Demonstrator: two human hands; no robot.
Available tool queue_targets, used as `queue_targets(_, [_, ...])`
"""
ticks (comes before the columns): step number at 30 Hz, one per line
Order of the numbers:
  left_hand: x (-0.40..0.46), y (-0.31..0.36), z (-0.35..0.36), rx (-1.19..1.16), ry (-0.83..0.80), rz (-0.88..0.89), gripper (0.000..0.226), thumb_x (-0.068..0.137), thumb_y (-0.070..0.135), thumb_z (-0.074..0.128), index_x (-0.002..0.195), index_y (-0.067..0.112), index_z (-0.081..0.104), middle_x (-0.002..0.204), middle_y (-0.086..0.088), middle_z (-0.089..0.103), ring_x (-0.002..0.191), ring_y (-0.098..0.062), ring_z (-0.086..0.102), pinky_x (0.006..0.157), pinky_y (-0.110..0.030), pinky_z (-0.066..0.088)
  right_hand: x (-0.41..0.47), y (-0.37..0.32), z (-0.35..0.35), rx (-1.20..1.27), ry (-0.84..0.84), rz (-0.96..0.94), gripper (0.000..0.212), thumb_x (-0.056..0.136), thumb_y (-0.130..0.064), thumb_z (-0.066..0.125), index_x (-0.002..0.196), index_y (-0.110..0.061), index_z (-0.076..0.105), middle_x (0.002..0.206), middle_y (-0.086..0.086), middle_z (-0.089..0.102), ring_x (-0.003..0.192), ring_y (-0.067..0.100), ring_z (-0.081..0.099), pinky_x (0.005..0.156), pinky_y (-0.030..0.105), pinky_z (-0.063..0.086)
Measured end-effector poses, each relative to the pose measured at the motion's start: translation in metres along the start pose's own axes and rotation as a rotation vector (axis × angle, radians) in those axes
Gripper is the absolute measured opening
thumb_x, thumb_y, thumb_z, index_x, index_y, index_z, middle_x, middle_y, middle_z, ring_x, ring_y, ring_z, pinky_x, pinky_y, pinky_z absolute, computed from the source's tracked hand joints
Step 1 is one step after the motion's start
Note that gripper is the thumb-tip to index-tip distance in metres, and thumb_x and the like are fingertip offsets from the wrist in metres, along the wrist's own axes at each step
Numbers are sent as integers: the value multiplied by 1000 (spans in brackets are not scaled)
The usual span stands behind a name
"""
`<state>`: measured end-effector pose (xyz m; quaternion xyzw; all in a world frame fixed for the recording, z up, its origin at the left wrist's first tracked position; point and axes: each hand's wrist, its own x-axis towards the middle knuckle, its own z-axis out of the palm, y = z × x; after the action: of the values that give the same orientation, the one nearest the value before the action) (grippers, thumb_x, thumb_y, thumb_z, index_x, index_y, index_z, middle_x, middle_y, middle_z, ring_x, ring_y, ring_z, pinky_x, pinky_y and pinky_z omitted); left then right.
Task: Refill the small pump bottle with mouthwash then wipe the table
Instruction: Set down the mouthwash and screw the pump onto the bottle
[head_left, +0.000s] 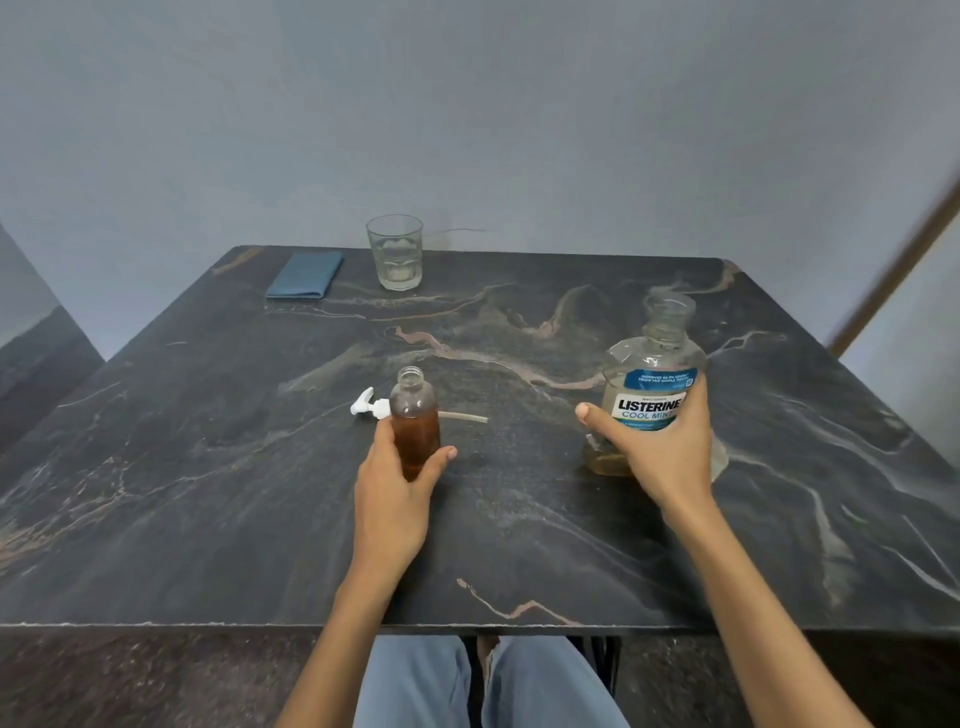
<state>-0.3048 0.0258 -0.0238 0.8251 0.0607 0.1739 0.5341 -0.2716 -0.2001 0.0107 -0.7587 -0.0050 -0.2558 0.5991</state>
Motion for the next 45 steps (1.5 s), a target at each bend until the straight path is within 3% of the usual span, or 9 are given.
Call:
queue_targets(6, [0, 0, 0, 6, 11, 2, 34, 81, 29, 70, 105, 25, 46, 97, 5, 62, 90, -17, 61, 81, -34, 48, -2, 10, 4, 2, 107, -49, 71, 55, -19, 89, 99, -41, 39, 99, -24, 52, 87, -22, 52, 68, -4, 37])
queue_targets(15, [-1, 2, 0, -2, -1, -21, 41, 81, 29, 70, 113, 20, 47, 108, -2, 63, 98, -22, 61, 88, -41, 50, -9, 21, 9, -50, 77, -60, 78, 56, -16, 86, 115, -24, 35, 102, -22, 51, 93, -14, 53, 74, 1, 40])
queue_targets(20, [-2, 3, -1, -9, -6, -27, 43, 81, 29, 70, 116, 18, 47, 108, -1, 63, 99, -21, 61, 89, -42, 50, -14, 20, 8, -98, 95, -58, 117, 51, -24, 90, 143, -21, 17, 140, -3, 34, 125, 0, 35, 97, 2, 27])
queue_targets(23, [-2, 3, -1, -1, -9, -33, 45, 81, 29, 69, 118, 16, 47, 110, -3, 62, 99, -22, 61, 90, -44, 49, -17, 16, 9, -136, 107, -71, 136, 47, -37, 90, 145, -33, -4, 146, -7, 15, 133, 1, 15, 106, 17, 17])
queue_targets(27, [-2, 4, -1, 3, -13, -40, 47, 81, 30, 69, 120, 16, 46, 113, -2, 61, 102, -20, 60, 92, -44, 49, -18, 10, 8, -315, 222, -158, 142, 40, -59, 84, 145, -33, -9, 146, 5, 17, 137, 18, 12, 108, 34, 14])
queue_targets(32, [-2, 4, -1, 2, -17, -45, 46, 81, 29, 69, 119, 17, 46, 114, -2, 61, 104, -20, 59, 93, -42, 48, -27, 2, 5, -276, 395, -400, 113, 61, -67, 67, 145, -13, 13, 138, 15, 20, 136, 31, 16, 108, 53, 28])
queue_targets(36, [-2, 4, 0, 6, -12, -36, 48, 82, 29, 68, 123, 16, 46, 117, -1, 60, 106, -18, 58, 94, -40, 48, -31, -18, 10, -186, 485, -697, 76, 80, -53, 52, 132, -2, 34, 129, 3, 29, 127, 37, 26, 108, 50, 27])
queue_targets(41, [-3, 3, 1, -1, 12, -40, 39, 81, 30, 69, 112, 25, 46, 110, 3, 62, 101, -16, 60, 92, -41, 49, -28, -45, 33, -53, 285, -907, 23, 89, -12, 59, 107, 2, 61, 107, 12, 60, 116, 30, 51, 102, 37, 42])
queue_targets(45, [-3, 2, 3, -4, 42, -34, 36, 81, 30, 71, 109, 25, 47, 104, 2, 64, 96, -17, 61, 87, -43, 50, -21, -57, 64, 56, 174, -872, 15, 74, -1, 73, 88, 4, 69, 90, 8, 66, 100, 25, 63, 85, 31, 54])
